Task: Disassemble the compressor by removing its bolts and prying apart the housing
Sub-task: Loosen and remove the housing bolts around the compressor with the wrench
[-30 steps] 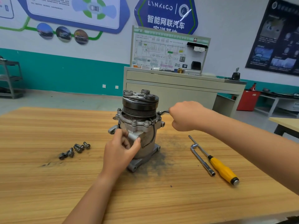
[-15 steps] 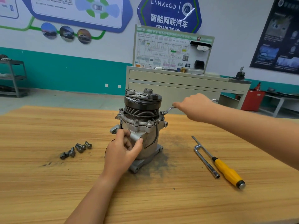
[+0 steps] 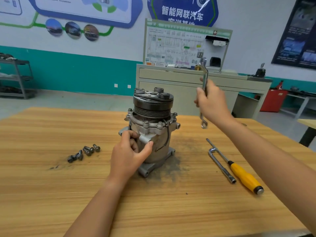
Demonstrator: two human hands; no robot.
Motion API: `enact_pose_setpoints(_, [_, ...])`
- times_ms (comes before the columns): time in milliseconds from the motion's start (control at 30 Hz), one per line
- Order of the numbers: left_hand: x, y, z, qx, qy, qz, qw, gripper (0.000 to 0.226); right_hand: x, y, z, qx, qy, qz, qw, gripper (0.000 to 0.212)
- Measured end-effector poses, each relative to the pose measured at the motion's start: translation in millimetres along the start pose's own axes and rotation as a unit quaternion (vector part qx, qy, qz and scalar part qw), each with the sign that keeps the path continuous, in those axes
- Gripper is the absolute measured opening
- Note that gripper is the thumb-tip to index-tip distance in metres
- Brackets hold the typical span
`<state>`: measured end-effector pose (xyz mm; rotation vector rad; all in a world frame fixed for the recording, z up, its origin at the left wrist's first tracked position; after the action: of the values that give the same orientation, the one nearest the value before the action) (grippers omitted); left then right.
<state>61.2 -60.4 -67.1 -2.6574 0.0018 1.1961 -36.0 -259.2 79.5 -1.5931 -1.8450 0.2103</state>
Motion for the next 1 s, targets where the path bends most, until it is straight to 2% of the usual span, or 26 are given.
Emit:
enact_pose_setpoints(33, [0, 1, 0, 0.002, -0.006, -0.002, 1.0, 0.029, 8, -5, 3, 0.023, -0.01, 0.003, 1.0, 0.026])
enact_pose_setpoints(100, [0, 1, 1, 0.002, -0.014, -0.005, 1.0, 0.031, 17, -9, 12, 0.097, -0.04, 0.077, 0.991, 0.026])
enact_pose_setpoints(200, [-1, 1, 1, 0.0, -0.019, -0.005, 1.0, 0.031, 11, -4, 27, 0.199, -0.043, 0.229, 0.952, 0.025])
enact_pose_setpoints(267, [-1, 1, 2, -0.002, -0.018, -0.001, 1.0, 0.03, 7, -2, 34, 0.228, -0.054, 0.339, 0.911, 0.027])
enact_pose_setpoints(333, [-1, 1, 2, 0.001, -0.018, 0.002, 1.0, 0.029, 9, -3, 36, 0.23, -0.067, 0.394, 0.887, 0.029])
enact_pose_setpoints(533, [-2, 0, 3, 0.002, -0.015, 0.016, 1.0, 0.028, 27, 11, 35, 0.287, -0.094, 0.436, 0.848, 0.035])
enact_pose_setpoints(767, [-1, 1, 3, 0.001, -0.006, 0.019, 1.0, 0.027, 44, 27, 36, 0.353, -0.155, 0.503, 0.774, 0.023])
enact_pose_setpoints(900, [-1, 1, 2, 0.002, -0.01, 0.024, 1.0, 0.027, 29, 28, 33, 0.37, -0.144, 0.477, 0.784, 0.021])
enact_pose_setpoints(1000, [-2, 1, 2, 0.007, -0.009, 0.023, 1.0, 0.027, 13, 25, 28, 0.369, -0.141, 0.463, 0.793, 0.035])
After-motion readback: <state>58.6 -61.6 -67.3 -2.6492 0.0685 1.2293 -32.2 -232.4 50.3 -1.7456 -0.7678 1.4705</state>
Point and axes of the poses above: each hand's wrist, its own z-axis away from the middle knuckle, its own y-axis out of the palm, x = y × z, the point moved 6 cm from there along -z, towards the middle knuckle, and after that the axes turned 7 degrees about -y, right-handed, at the moved point
